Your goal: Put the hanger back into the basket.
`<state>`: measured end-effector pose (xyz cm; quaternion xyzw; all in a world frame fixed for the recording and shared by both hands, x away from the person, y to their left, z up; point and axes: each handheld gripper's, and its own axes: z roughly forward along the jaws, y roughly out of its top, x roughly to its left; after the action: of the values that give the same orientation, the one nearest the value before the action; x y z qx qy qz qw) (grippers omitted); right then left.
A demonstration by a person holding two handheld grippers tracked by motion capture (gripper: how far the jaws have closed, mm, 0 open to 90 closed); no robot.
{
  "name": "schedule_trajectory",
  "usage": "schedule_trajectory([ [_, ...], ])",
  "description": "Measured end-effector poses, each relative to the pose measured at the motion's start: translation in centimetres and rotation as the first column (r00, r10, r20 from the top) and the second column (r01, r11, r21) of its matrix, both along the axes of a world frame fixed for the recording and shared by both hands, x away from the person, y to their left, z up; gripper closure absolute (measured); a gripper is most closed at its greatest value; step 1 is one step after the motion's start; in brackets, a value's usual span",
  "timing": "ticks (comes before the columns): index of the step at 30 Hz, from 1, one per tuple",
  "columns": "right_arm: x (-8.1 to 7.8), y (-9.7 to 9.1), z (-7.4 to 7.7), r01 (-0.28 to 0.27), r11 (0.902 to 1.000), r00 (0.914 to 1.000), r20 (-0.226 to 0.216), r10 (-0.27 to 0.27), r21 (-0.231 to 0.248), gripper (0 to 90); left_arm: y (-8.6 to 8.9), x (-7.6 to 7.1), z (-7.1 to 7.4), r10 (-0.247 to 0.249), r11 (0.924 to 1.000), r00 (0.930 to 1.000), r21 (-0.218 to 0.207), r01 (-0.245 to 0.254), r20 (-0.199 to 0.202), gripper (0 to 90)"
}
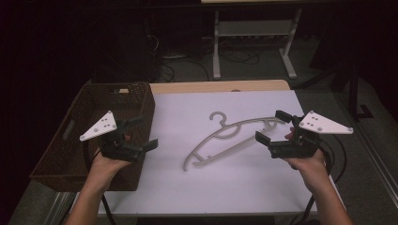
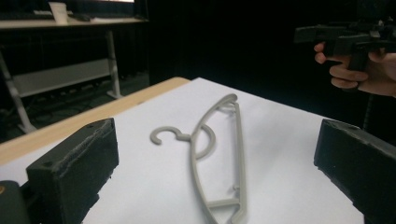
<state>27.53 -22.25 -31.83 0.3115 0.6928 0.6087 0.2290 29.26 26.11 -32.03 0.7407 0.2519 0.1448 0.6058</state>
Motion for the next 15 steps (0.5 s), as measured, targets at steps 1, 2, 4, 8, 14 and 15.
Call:
schedule_trajectory([
  [1, -0.01, 0.0, -0.01, -0.001, 1.0, 1.0, -0.001, 0.001, -0.002, 0.3, -0.07, 0.03, 0.0, -0.001, 1.0, 1.0, 0.004, 0.001, -0.002, 0.0],
  [2, -0.01, 0.0, -0.01, -0.001, 1.0, 1.0, -0.001, 0.001, -0.002, 0.3, -0.07, 0.03, 0.0, -0.001, 1.0, 1.0, 0.004, 0.001, -0.002, 0.0],
  [4, -0.03, 0.0, -0.05, 0.001, 1.0, 1.0, -0.002, -0.001, -0.006, 0.3, -0.18, 0.06, 0.02, -0.005, 1.0, 1.0, 0.006, 0.005, -0.005, 0.0],
  [8, -0.06, -0.14, -0.03, 0.01, 1.0, 1.0, -0.001, -0.01, -0.001, 0.3, -0.32, 0.15, 0.21, -0.011, 0.9999, 0.9999, 0.012, 0.011, -0.009, 0.0],
  [14, 0.62, -0.02, -0.22, 0.019, 0.9998, 0.9996, -0.022, -0.019, -0.01, 0.4, -0.96, 0.4, 0.42, -0.016, 0.9996, 0.9998, 0.021, 0.017, -0.013, 0.0],
  [15, 0.62, -0.02, -0.22, 0.019, 0.9998, 0.9996, -0.022, -0.019, -0.01, 0.4, -1.01, 0.42, 0.49, -0.015, 0.9994, 0.9998, 0.03, 0.015, -0.012, 0.0],
])
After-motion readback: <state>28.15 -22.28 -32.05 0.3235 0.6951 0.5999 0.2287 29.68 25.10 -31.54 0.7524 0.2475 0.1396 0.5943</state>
